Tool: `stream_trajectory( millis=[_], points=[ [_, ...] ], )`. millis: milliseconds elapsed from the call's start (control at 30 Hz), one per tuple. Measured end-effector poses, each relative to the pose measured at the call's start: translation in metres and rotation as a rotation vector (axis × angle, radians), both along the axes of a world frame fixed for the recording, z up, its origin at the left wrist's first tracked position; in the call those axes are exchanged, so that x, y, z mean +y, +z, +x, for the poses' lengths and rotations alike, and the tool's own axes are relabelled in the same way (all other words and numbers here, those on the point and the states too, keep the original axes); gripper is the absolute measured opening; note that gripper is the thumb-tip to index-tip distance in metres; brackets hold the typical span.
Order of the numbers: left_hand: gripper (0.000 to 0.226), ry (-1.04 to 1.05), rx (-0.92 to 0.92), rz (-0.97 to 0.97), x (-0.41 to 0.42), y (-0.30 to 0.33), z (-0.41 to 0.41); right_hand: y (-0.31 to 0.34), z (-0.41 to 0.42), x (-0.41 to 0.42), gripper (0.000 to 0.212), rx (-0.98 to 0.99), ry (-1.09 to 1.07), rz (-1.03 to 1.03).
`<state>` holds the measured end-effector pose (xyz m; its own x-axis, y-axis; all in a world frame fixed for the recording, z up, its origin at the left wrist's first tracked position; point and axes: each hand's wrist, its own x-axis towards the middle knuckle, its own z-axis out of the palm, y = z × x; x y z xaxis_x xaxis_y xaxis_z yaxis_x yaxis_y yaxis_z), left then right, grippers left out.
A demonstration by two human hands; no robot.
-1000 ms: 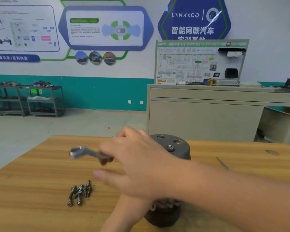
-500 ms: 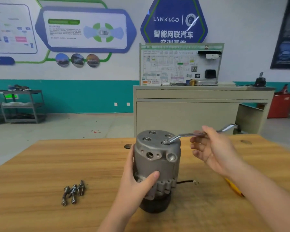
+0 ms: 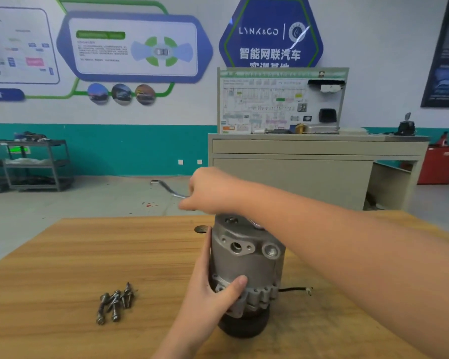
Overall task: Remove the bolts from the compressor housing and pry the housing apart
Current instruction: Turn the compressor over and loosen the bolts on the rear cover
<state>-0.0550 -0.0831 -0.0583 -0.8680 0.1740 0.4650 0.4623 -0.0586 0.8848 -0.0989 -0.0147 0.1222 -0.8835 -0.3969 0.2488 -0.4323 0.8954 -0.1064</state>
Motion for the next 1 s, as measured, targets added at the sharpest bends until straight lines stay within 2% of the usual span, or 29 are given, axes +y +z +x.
stream_trajectory(
  millis=[100, 200, 233, 300, 367, 433, 500, 600, 667, 767, 833, 900, 1000],
  points=[
    [0.083, 0.036, -0.008, -0.027, 0.0, -0.001, 0.001, -0.012, 0.04, 0.006, 0.027, 0.186, 0.15, -0.035],
    [0.052, 0.058, -0.073, -0.065, 0.0, -0.007, -0.002, -0.028, 0.08, 0.026, 0.032, 0.382, 0.309, -0.084],
    [0.05, 0.06, -0.097, -0.072, 0.0, -0.008, -0.002, -0.034, 0.091, 0.035, 0.035, 0.439, 0.347, -0.1],
    [0.061, 0.076, -0.083, -0.057, 0.0, -0.009, -0.002, -0.05, 0.104, 0.059, 0.038, 0.544, 0.414, -0.22],
    [0.083, 0.062, -0.044, -0.024, 0.001, -0.008, -0.001, -0.069, 0.112, 0.09, 0.041, 0.584, 0.432, -0.459],
    [0.099, 0.035, -0.042, -0.012, 0.002, -0.005, 0.001, -0.085, 0.118, 0.117, 0.047, 0.504, 0.372, -0.77],
    [0.101, 0.025, -0.039, 0.001, 0.003, -0.003, 0.004, -0.096, 0.113, 0.134, 0.049, 0.369, 0.221, -1.148],
    [0.102, 0.017, -0.035, 0.01, 0.002, -0.003, 0.007, -0.098, 0.084, 0.148, 0.038, -0.047, 0.099, -1.691],
    [0.104, 0.02, -0.049, 0.018, 0.002, -0.002, 0.008, -0.09, 0.052, 0.157, 0.029, -0.303, 0.016, -1.83],
    [0.11, 0.035, -0.035, -0.003, 0.002, 0.0, 0.009, -0.064, 0.004, 0.16, 0.024, -0.629, -0.16, -1.685],
    [0.114, 0.05, -0.037, -0.016, 0.002, 0.0, 0.009, -0.041, -0.02, 0.152, 0.027, -0.72, -0.245, -1.4],
    [0.115, 0.063, -0.057, -0.024, 0.002, 0.0, 0.009, -0.021, -0.036, 0.131, 0.028, -0.654, -0.268, -1.05],
    [0.115, 0.063, -0.05, -0.05, 0.003, 0.001, 0.009, -0.001, -0.038, 0.083, 0.028, -0.429, -0.151, -0.589]
  ],
)
